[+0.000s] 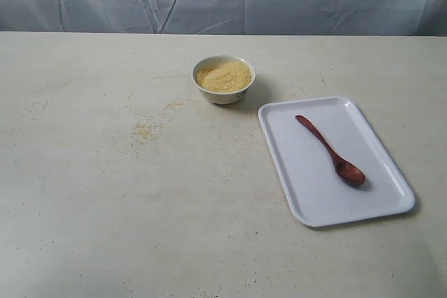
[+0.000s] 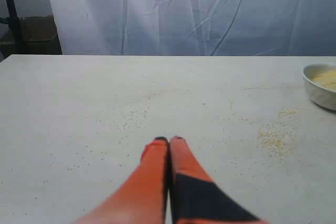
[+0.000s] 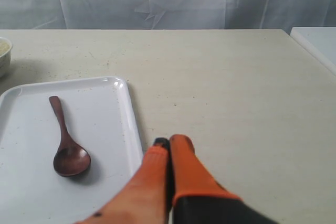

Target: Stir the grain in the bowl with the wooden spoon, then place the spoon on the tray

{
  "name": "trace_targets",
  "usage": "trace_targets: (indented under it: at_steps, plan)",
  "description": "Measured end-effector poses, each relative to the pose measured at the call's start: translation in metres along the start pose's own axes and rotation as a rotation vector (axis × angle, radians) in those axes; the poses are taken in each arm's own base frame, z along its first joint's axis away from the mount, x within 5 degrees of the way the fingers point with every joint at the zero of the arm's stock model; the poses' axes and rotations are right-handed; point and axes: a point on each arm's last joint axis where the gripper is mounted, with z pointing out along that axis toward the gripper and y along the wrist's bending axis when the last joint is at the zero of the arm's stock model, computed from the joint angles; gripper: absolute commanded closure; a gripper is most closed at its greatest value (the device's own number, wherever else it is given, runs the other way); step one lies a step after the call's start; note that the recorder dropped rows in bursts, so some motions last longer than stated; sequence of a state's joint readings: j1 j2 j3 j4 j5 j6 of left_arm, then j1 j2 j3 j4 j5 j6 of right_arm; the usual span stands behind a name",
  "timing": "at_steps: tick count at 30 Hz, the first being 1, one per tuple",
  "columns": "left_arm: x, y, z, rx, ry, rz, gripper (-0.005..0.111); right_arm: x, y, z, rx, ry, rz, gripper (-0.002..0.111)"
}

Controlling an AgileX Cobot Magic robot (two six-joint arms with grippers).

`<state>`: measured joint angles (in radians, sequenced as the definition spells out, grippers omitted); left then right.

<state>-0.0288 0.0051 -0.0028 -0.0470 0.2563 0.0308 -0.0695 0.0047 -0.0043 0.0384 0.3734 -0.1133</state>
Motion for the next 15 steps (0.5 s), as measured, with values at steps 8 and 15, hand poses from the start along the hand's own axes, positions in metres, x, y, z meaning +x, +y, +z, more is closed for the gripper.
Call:
trace_targets:
  at_steps: [8,15]
  plan:
    - [-0.0010,0.0004,0.0000,-0.008,-0.011,-0.001,0.107,0.0000,0.0000,0.0000,0.000,0.000,0.000,0.109]
    - [-0.0010,0.0004,0.0000,-0.008,-0.011,-0.001,0.107,0.0000,0.0000,0.0000,0.000,0.000,0.000,0.109]
